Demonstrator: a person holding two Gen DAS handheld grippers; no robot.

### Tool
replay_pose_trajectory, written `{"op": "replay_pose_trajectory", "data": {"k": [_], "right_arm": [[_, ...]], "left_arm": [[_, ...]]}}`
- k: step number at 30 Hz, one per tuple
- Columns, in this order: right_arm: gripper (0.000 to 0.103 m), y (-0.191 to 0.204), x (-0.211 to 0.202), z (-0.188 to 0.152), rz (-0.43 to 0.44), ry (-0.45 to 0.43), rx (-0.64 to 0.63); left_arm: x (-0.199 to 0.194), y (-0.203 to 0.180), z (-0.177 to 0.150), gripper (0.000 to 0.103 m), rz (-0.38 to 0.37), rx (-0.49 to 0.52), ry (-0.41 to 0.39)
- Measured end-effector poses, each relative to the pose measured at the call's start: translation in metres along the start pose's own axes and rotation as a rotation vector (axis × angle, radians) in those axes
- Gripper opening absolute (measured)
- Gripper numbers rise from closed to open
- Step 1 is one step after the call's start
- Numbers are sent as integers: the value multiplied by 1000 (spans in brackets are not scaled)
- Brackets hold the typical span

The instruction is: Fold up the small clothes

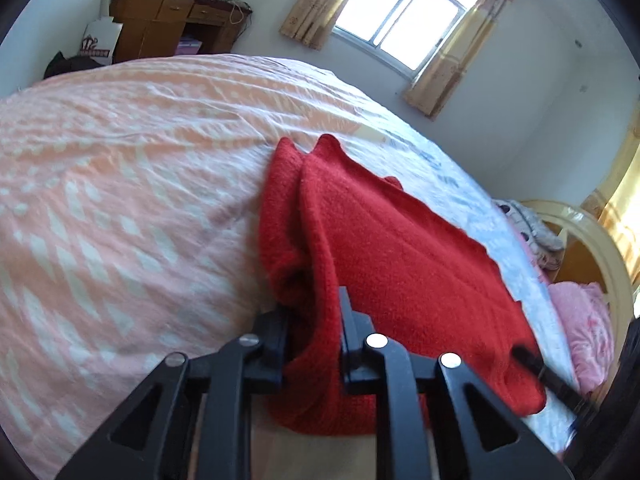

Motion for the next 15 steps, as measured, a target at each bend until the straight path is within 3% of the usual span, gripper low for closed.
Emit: {"op": "replay_pose_trajectory", "data": {"k": [1, 3, 4, 5, 11, 15], "right_arm": [[21, 3, 0, 11, 7, -12, -5], [40, 17, 3, 37, 51, -22, -28], [55, 24, 7, 47, 72, -19, -37], [59, 32, 14, 57, 88, -14, -49], [59, 88, 63, 88, 184, 72, -138], [59, 126, 95, 89, 163, 131, -267]], "left_arm": [[0, 1, 0, 20, -9, -9, 2], [0, 2, 0, 20, -24, -19, 0], [0, 2, 0, 21, -30, -24, -2], [0, 3, 0, 21, -34, -30, -5], [0, 6, 1, 26, -66, -68, -15], [1, 6, 1, 26, -64, -64, -17]]}}
Point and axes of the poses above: each gripper's, at about its wrist camera, not at the fingertips, and x roughly the way its jaws point, y to its left, z to its top, the point moved 9 cm from there along x, roughly the way its jaws point, and after that the axes turned 11 degrees about -x, right-handed, at the moved point
